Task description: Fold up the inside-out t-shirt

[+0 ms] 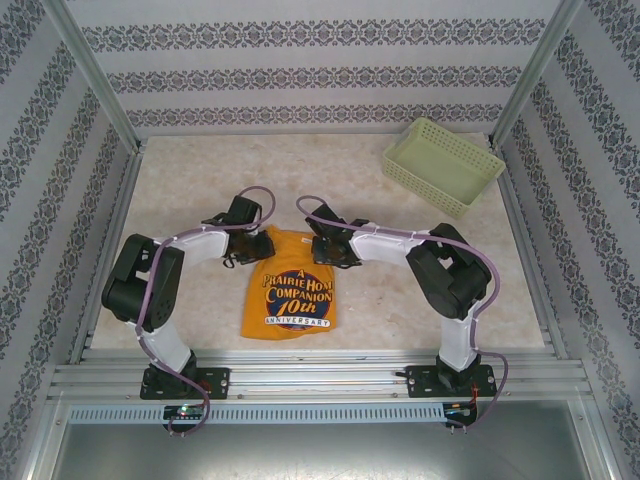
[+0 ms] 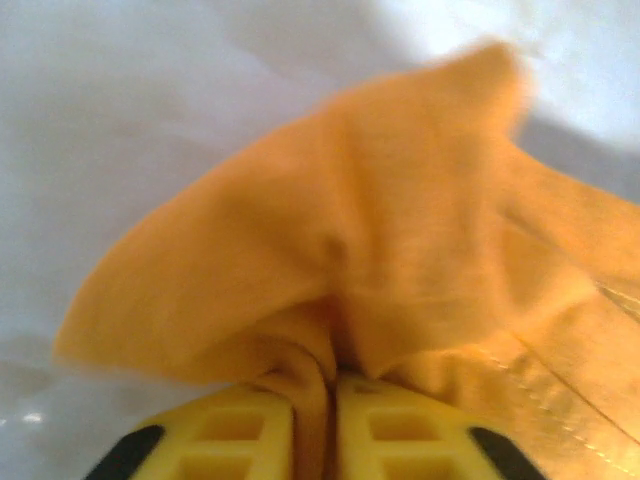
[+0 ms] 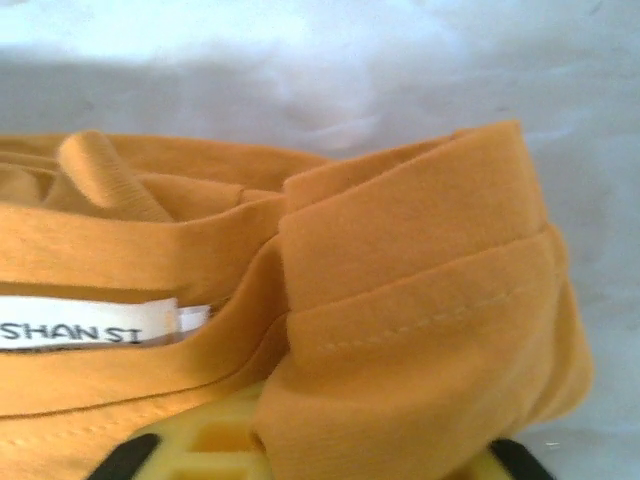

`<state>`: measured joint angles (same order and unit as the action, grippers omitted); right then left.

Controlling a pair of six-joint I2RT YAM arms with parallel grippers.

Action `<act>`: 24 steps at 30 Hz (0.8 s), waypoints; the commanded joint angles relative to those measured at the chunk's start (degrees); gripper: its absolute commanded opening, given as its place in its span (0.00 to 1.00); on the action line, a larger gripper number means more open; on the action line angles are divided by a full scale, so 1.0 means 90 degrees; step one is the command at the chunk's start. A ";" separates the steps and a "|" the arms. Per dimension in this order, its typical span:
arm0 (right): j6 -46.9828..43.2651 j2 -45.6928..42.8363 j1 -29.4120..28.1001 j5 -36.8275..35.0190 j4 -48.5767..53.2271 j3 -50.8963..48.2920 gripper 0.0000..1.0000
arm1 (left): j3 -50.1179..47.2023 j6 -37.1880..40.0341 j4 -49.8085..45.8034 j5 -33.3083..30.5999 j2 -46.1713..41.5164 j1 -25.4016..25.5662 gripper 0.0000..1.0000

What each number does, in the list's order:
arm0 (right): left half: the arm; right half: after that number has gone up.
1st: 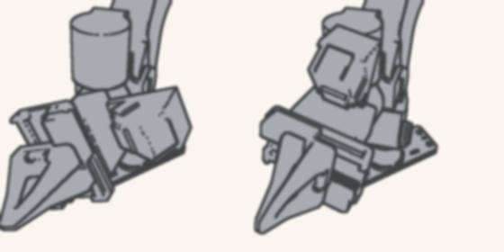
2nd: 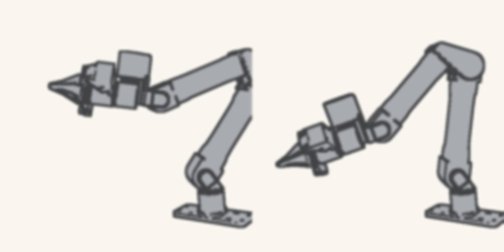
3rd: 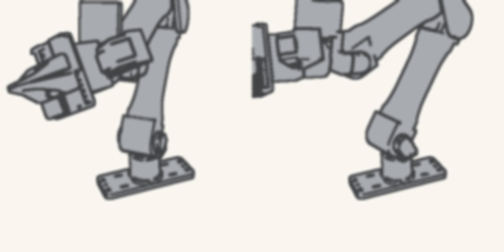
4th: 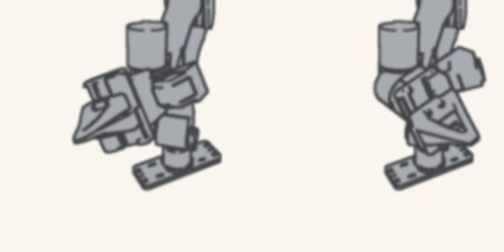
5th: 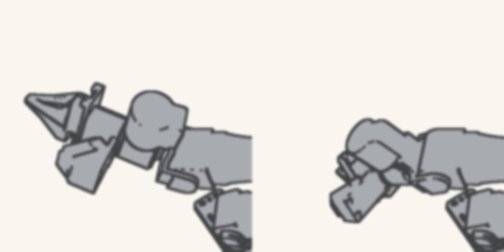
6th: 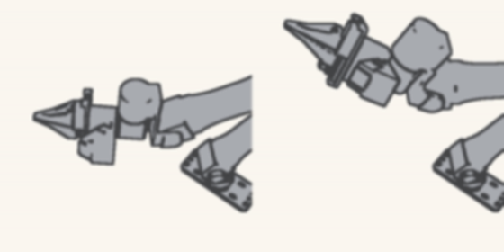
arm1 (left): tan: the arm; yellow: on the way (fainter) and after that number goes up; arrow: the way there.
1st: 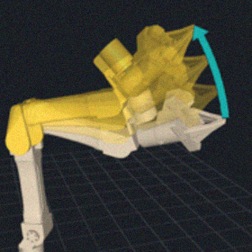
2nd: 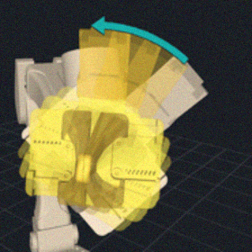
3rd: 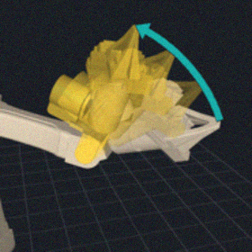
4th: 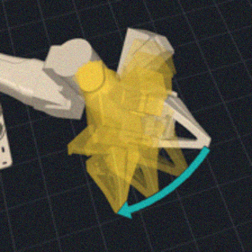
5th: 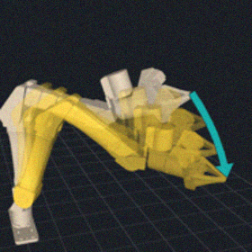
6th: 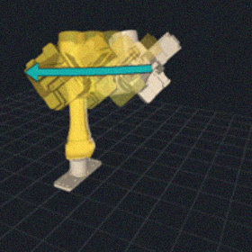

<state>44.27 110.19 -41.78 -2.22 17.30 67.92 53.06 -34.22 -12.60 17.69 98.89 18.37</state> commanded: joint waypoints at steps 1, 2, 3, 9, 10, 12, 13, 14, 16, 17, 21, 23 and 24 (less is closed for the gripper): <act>-0.0078 -0.0278 0.0078 0.0430 -0.0506 -0.0213 0.10 | -0.0215 -0.0082 0.0569 0.0490 -0.0329 0.0077 0.08; -0.0113 -0.0390 0.0143 0.0467 -0.0575 -0.0278 0.08 | -0.0263 -0.0100 0.0580 0.0449 -0.0471 0.0065 0.05; -0.0141 -0.0482 0.0204 0.0518 -0.0625 -0.0315 0.05 | -0.0306 -0.0117 0.0593 0.0410 -0.0597 0.0036 0.02; -0.0573 -0.0987 0.0742 0.0804 -0.0601 0.0041 0.00 | -0.0067 -0.0317 0.0708 0.0221 -0.1329 -0.0296 0.00; -0.0641 -0.1069 0.0850 0.0862 -0.0598 0.0176 0.00 | 0.0130 -0.0323 0.0697 0.0254 -0.1359 -0.0378 0.00; -0.0783 -0.1186 0.1055 0.0923 -0.0598 0.0536 0.00 | 0.0573 -0.0300 0.0750 0.0279 -0.1358 -0.0487 0.00; -0.0873 -0.1224 0.1159 0.0952 -0.0595 0.0769 0.00 | 0.0877 -0.0291 0.0758 0.0298 -0.1332 -0.0546 0.00; -0.0959 -0.1270 0.1252 0.0978 -0.0562 0.1018 0.00 | 0.1191 -0.0290 0.0776 0.0362 -0.1299 -0.0622 0.00; -0.1123 -0.1351 0.1396 0.1008 -0.0506 0.1478 0.00 | 0.1745 -0.0256 0.0761 0.0440 -0.1286 -0.0716 0.00; -0.1213 -0.1411 0.1428 0.1003 -0.0492 0.1647 0.00 | 0.1975 -0.0220 0.0751 0.0446 -0.1320 -0.0738 0.00; -0.1464 -0.1753 0.1460 0.1010 -0.0599 0.1665 0.00 | 0.1915 -0.0179 0.1113 0.0731 -0.1725 -0.0741 0.00; -0.1482 -0.2052 0.1432 0.1139 -0.0982 0.1056 0.00 | 0.1226 -0.0293 0.1518 0.1128 -0.2126 -0.0693 0.00; -0.1468 -0.2201 0.1411 0.1206 -0.1206 0.0691 0.00 | 0.0797 -0.0374 0.1739 0.1205 -0.2364 -0.0637 0.00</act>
<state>33.12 93.47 -28.38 6.15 9.80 79.75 66.67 -36.49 -1.15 23.88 81.47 12.32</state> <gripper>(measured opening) 0.056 0.047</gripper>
